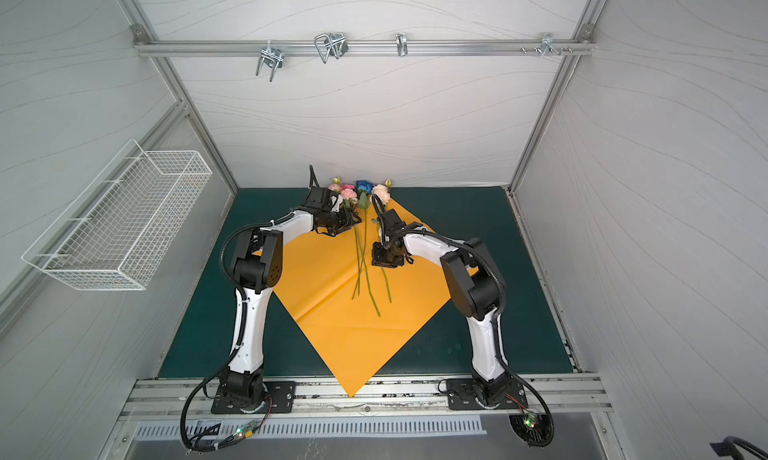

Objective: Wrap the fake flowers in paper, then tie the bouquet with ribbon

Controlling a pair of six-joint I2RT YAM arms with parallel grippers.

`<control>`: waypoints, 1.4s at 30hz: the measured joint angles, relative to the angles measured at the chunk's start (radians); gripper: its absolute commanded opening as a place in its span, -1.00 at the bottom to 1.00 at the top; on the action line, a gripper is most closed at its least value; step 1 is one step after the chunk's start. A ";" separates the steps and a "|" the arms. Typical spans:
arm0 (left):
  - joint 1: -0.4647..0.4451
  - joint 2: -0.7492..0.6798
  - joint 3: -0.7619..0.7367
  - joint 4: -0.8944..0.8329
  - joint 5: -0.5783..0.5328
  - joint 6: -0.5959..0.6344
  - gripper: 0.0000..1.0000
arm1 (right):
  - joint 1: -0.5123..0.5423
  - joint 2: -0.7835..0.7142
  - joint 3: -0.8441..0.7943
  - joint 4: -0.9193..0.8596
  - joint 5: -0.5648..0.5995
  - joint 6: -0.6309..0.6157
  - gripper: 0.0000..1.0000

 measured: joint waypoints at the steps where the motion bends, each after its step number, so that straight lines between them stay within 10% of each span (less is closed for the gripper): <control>1: 0.000 0.000 0.000 -0.002 0.000 0.003 0.16 | 0.000 -0.019 -0.021 -0.001 0.019 -0.001 -0.19; 42: 0.000 0.012 0.056 -0.011 0.024 -0.004 0.12 | 0.101 0.128 0.068 0.119 -0.152 0.113 -0.15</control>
